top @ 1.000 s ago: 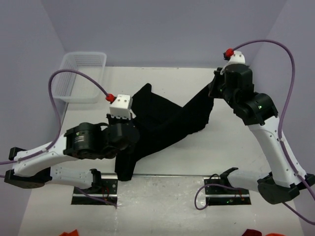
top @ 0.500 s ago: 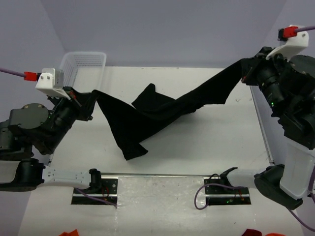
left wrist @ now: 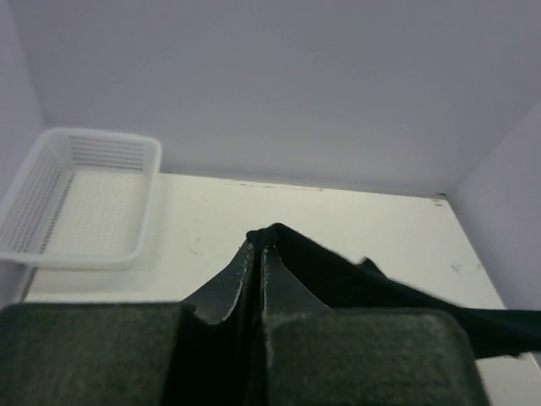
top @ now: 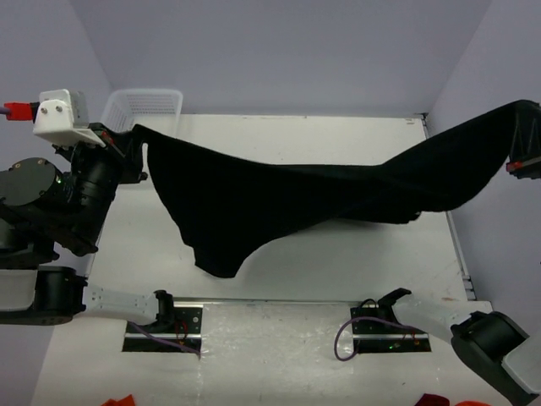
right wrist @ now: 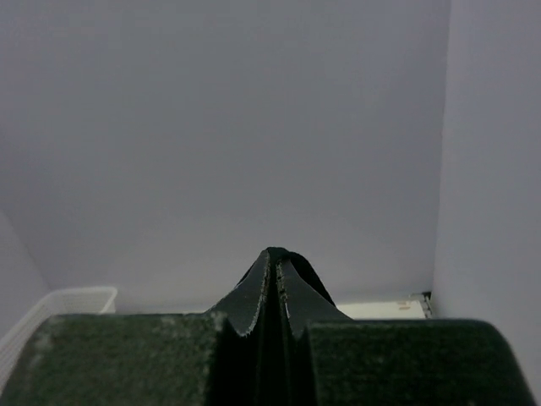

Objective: Fold and stack the t-shirts
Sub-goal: Flatten out the tshirt

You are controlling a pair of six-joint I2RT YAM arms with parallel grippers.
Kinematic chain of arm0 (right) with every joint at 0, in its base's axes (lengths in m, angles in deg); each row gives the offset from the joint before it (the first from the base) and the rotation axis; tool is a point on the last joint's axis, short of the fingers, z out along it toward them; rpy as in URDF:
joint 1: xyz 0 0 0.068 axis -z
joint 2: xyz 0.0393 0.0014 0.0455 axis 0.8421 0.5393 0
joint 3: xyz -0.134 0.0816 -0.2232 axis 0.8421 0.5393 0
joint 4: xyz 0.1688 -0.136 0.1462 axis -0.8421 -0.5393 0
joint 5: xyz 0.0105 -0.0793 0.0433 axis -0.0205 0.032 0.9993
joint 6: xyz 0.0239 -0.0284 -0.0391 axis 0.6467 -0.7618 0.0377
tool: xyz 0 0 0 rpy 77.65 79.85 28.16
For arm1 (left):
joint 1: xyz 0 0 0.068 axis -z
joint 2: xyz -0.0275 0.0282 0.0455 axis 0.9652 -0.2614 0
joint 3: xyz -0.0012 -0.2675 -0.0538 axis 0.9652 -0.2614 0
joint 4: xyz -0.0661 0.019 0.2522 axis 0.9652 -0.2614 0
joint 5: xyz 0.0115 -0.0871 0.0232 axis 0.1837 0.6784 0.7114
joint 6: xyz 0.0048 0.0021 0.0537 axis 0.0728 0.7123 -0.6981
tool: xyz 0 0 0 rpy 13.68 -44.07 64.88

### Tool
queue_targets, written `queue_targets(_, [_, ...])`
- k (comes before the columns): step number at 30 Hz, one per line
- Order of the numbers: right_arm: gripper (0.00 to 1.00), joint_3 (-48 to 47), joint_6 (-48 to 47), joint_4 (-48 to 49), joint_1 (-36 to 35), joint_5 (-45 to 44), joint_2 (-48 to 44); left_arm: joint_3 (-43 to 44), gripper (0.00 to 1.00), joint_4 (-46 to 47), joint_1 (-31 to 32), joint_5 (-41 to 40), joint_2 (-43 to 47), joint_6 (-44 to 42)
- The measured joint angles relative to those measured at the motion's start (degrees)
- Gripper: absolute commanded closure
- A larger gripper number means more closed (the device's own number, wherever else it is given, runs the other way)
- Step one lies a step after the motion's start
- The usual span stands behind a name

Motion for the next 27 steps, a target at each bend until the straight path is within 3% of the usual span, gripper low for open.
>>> queue_targets(2, [1.0,-0.79,-2.32,3.63,0.0,-1.16,0.09,-5.05,1.0,6.91,0.0,-5.05,2.03,-6.1])
queue_targets(3, [1.0,-0.94,-3.39,5.18,0.0,-1.57,0.44,-10.29,1.0,14.75,0.0,-7.28,4.15,-12.79])
queue_targets(6, [1.0,-2.4,-6.86,10.27,0.0,-2.93,3.67,-29.18,1.0,50.21,0.0,-11.67,9.81,-39.01])
queue_targets(8, [1.0,-3.41,-8.72,12.81,0.0,-3.08,7.06,-30.38,1.0,56.74,0.0,-13.51,8.52,-43.28])
queue_targets(14, [1.0,-3.48,-11.63,16.0,0.0,-2.56,17.49,-28.39,1.0,64.67,-1.9,-14.69,1.66,-46.93])
queue_targets(18, [1.0,-0.85,-12.35,15.85,0.07,-2.36,21.51,-27.78,1.0,59.89,-7.02,-10.05,-4.0,-40.92])
queue_targets(23, [1.0,0.0,-13.31,15.85,1.4,-2.14,21.88,-26.38,1.0,50.97,-20.0,4.68,-14.86,-30.64])
queue_targets(27, [1.0,0.0,-14.08,16.96,4.11,-1.57,20.72,-19.32,1.0,43.87,-35.3,16.24,-24.57,-24.72])
